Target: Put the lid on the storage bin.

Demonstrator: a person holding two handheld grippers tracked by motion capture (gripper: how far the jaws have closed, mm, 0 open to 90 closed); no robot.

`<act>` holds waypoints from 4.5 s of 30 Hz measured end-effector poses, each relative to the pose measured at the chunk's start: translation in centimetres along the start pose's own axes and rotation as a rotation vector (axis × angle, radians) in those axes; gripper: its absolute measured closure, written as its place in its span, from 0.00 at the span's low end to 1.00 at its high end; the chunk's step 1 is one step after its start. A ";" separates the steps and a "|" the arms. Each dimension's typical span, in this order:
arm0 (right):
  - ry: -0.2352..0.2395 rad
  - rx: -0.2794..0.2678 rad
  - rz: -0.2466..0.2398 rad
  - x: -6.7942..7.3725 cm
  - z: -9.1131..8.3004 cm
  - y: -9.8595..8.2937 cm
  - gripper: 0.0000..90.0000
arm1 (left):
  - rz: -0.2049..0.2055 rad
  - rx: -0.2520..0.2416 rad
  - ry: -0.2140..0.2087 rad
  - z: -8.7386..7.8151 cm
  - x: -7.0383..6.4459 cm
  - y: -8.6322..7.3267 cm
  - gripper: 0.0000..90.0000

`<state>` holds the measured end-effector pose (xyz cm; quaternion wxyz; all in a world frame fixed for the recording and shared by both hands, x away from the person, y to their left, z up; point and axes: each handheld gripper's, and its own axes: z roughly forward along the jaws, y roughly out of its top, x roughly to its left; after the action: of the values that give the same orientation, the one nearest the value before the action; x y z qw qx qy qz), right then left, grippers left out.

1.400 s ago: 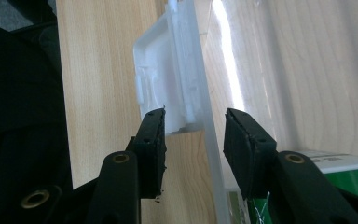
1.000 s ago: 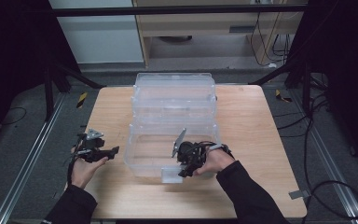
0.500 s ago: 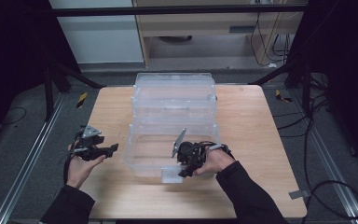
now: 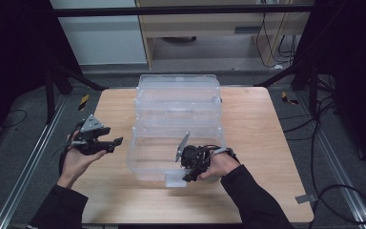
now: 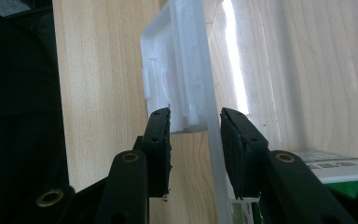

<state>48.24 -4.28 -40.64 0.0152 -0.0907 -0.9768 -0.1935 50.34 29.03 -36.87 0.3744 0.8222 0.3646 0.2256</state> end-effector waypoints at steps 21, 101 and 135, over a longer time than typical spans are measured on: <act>0.001 0.003 -0.013 0.0 0.0 0.0 0.71 | 0.248 -0.017 -0.195 1.0 -0.5 8.1 0.44; 0.013 0.005 -0.020 -0.1 0.1 -0.1 0.71 | 0.761 0.298 -0.331 10.0 -1.5 16.8 0.92; 0.014 0.008 0.001 0.3 0.1 -0.2 0.72 | 0.819 0.380 -0.347 7.6 -3.9 17.2 0.98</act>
<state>47.95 -4.41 -40.83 0.0222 -0.0896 -0.9774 -0.1904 60.18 14.81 -28.53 0.1533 0.9775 -0.0221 0.1433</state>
